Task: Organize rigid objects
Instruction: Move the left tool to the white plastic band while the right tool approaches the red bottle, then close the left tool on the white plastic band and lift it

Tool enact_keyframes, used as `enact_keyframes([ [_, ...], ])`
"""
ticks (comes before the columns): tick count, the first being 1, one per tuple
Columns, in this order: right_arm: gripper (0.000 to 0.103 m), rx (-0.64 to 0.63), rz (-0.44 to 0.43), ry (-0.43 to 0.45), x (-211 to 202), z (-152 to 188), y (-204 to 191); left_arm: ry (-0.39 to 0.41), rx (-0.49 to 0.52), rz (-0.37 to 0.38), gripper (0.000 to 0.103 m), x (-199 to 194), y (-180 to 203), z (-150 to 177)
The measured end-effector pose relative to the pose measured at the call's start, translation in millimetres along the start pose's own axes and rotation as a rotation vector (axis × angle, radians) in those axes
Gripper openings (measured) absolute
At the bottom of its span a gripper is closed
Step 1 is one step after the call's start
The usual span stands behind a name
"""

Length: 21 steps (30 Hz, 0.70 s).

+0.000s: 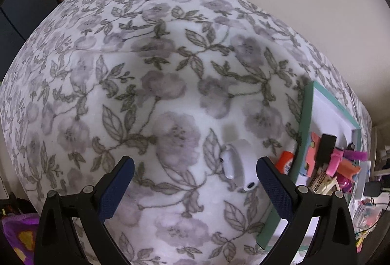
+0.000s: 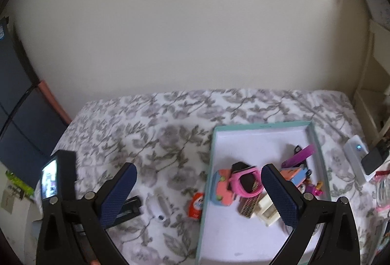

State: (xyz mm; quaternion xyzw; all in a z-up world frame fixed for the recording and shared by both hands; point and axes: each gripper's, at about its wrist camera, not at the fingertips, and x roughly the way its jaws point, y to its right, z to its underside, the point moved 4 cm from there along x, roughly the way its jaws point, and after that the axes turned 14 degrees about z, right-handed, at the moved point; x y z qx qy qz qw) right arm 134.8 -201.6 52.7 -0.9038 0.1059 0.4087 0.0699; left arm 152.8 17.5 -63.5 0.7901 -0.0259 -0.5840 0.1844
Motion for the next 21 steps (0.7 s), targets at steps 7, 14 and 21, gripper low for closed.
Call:
enact_keyframes([
  [7, 0.103, 0.051, 0.062, -0.048, 26.4, 8.8, 15.3, -0.017, -0.007, 0.05, 0.1, 8.1, -2.3, -5.9],
  [14, 0.103, 0.008, 0.085, -0.099, 55.1, 19.7, 21.0, -0.06, 0.069, 0.047, 0.1, 31.7, 15.1, -1.3],
  [21, 0.103, -0.008, 0.125, -0.124, 71.2, 24.6, 26.8, -0.102, 0.128, -0.01, 0.1, 56.4, 26.8, 4.2],
])
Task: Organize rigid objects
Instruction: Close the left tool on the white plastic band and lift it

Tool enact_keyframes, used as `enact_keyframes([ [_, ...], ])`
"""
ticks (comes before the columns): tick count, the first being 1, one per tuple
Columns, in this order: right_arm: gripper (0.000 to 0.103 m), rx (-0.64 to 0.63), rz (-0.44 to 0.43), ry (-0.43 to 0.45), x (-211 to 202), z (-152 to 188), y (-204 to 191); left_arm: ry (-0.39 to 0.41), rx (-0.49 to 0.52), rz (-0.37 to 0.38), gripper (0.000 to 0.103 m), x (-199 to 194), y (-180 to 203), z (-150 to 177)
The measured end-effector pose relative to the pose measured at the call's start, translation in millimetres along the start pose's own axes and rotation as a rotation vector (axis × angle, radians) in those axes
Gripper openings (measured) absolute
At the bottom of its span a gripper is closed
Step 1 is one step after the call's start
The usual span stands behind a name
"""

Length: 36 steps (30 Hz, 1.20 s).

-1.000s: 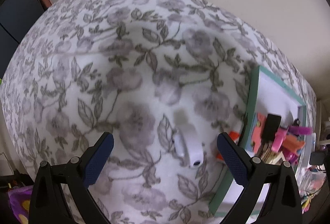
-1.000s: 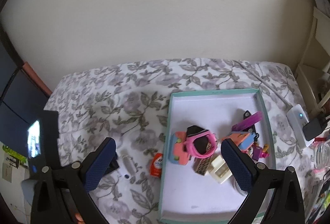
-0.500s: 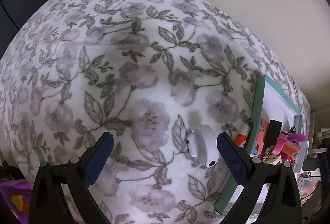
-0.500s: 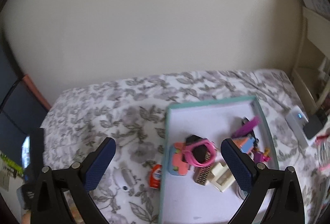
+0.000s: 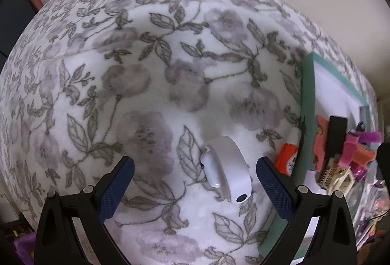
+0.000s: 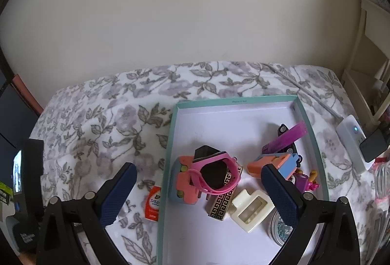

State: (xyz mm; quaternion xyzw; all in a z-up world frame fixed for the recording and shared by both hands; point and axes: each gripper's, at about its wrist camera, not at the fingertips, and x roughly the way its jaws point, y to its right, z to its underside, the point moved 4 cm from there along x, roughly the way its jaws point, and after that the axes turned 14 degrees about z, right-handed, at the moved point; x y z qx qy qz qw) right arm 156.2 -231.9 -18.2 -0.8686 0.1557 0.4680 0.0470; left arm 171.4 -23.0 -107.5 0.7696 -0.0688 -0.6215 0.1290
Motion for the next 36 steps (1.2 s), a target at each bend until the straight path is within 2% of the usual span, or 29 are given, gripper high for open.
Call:
enact_keyframes([
  [3, 0.103, -0.016, 0.017, -0.008, 3.3, -0.1, -2.3, -0.018, 0.027, -0.037, 0.099, 6.7, 4.3, 0.7],
  [5, 0.103, -0.027, 0.029, -0.011, 4.8, 0.2, -4.0, -0.017, 0.037, -0.053, 0.094, 8.4, 6.9, -0.4],
  [7, 0.103, -0.031, 0.04, -0.019, 7.0, 0.8, -4.6, -0.016, 0.042, -0.055, 0.082, 8.2, 8.9, -2.0],
  [11, 0.103, -0.03, 0.041, -0.025, 8.1, 0.8, -4.4, -0.031, 0.051, -0.04, 0.077, 11.1, 12.6, -4.6],
  [19, 0.103, -0.045, 0.045, -0.015, 3.4, -1.2, -9.3, -0.059, 0.082, -0.014, 0.026, 17.3, 32.7, -6.1],
  [21, 0.103, -0.05, 0.031, -0.018, 3.2, -0.8, -12.6, -0.051, 0.08, -0.022, 0.019, 16.5, 33.6, -8.1],
  [25, 0.102, -0.071, -0.017, -0.043, 8.1, 4.6, -24.6, -0.039, 0.033, -0.016, 0.019, 13.4, 26.6, -13.8],
  [30, 0.096, -0.083, -0.106, -0.101, 16.7, 12.5, -43.2, -0.013, -0.037, -0.071, 0.016, 8.4, 2.5, -24.5],
  [36, 0.087, -0.129, -0.141, -0.117, 15.8, 17.5, -62.9, -0.015, -0.107, -0.079, 0.015, 6.7, -19.7, -31.1],
])
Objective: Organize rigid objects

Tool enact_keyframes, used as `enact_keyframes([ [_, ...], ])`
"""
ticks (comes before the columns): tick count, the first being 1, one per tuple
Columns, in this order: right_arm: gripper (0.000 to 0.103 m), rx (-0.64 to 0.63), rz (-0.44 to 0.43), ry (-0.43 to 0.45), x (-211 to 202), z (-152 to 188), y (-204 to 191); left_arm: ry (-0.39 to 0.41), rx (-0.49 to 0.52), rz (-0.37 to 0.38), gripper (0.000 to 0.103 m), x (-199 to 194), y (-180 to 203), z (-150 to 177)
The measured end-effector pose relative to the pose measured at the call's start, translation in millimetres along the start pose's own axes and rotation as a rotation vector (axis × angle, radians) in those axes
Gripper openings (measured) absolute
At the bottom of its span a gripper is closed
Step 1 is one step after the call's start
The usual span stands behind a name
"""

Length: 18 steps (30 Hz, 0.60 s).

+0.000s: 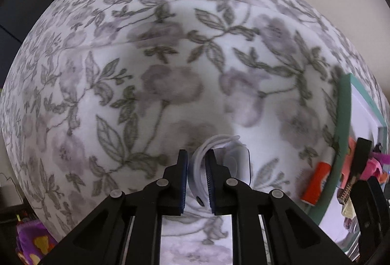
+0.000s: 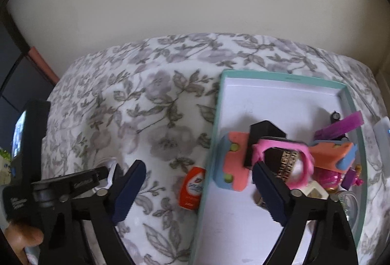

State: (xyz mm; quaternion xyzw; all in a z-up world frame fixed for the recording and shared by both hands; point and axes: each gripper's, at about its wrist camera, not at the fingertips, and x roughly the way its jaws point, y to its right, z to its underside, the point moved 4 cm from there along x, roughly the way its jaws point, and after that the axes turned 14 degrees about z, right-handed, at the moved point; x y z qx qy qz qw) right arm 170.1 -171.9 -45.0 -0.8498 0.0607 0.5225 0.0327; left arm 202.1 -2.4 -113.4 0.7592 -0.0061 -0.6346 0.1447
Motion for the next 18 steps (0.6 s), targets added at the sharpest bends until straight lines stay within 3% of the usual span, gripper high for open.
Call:
enact_keyframes([
  [6, 0.086, 0.003, -0.107, -0.016, -8.2, -3.5, -13.6, -0.011, -0.022, 0.016, 0.015, 3.3, -13.5, -5.6],
  [10, 0.086, 0.0, -0.155, -0.073, -3.4, 0.3, -23.6, -0.02, -0.042, 0.036, 0.015, 4.0, -8.4, -7.1],
  [18, 0.086, -0.024, -0.132, -0.19, 19.3, 15.7, -32.6, -0.029, -0.064, 0.059, 0.015, 6.5, -27.7, -8.3],
])
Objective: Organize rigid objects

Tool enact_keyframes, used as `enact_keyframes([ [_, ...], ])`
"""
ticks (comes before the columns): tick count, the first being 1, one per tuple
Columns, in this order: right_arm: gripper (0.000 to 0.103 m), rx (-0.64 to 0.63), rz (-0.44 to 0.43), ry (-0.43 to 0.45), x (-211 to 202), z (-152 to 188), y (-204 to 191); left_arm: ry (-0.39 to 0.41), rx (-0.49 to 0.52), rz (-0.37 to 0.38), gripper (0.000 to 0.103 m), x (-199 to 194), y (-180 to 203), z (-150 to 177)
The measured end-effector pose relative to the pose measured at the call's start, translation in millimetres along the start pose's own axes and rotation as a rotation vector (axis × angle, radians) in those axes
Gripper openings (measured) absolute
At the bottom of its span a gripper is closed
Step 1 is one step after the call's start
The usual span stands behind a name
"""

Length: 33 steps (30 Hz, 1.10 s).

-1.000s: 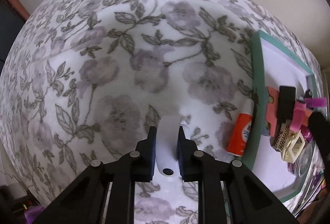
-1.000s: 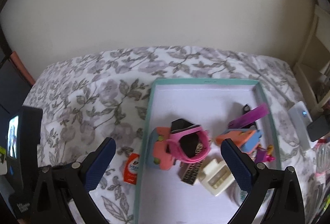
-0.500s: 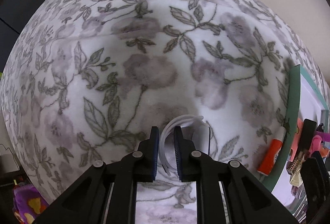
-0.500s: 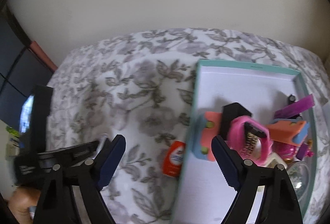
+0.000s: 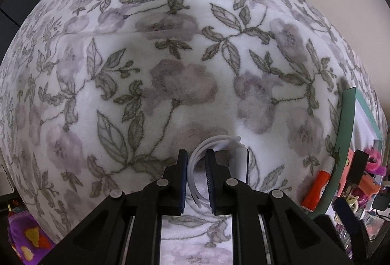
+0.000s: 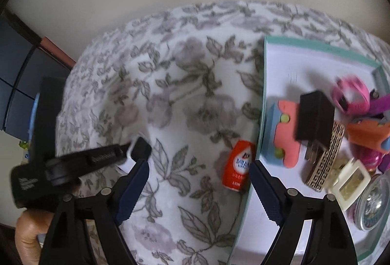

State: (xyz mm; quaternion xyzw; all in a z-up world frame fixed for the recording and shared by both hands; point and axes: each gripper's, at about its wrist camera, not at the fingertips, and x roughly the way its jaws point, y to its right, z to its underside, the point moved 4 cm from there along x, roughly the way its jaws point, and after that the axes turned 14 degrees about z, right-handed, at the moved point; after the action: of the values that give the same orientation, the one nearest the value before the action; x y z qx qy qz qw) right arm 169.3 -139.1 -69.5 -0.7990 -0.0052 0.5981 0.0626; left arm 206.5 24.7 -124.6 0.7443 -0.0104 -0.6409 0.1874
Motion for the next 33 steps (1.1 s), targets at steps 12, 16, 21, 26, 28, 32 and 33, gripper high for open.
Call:
enact_keyframes([
  [12, 0.085, 0.013, 0.002, -0.155, 21.8, 15.0, -8.5, 0.011, -0.01, -0.006, 0.015, -6.8, -9.4, -7.1],
  [16, 0.085, 0.011, 0.037, -0.176, 22.6, 18.1, -11.6, 0.012, -0.012, -0.007, 0.015, -7.5, -7.6, -8.0],
  [21, 0.085, 0.028, 0.057, -0.184, 23.1, 18.6, -12.5, 0.011, -0.018, -0.003, 0.015, -7.3, -6.8, -7.6],
  [26, 0.085, 0.056, 0.089, -0.18, 23.9, 18.1, -12.5, 0.017, -0.027, 0.002, 0.015, -11.0, -9.9, -9.7],
  [28, 0.085, 0.088, 0.108, -0.175, 25.5, 16.9, -13.4, 0.021, -0.029, 0.003, 0.015, -12.7, -11.5, -10.7],
  [32, 0.086, 0.113, 0.15, -0.161, 27.6, 16.4, -15.8, 0.034, -0.027, -0.009, 0.015, -17.1, -13.8, -13.4],
  [33, 0.086, 0.119, 0.157, -0.157, 28.1, 16.1, -16.8, 0.037, -0.028, -0.014, 0.015, -18.8, -14.4, -14.4],
])
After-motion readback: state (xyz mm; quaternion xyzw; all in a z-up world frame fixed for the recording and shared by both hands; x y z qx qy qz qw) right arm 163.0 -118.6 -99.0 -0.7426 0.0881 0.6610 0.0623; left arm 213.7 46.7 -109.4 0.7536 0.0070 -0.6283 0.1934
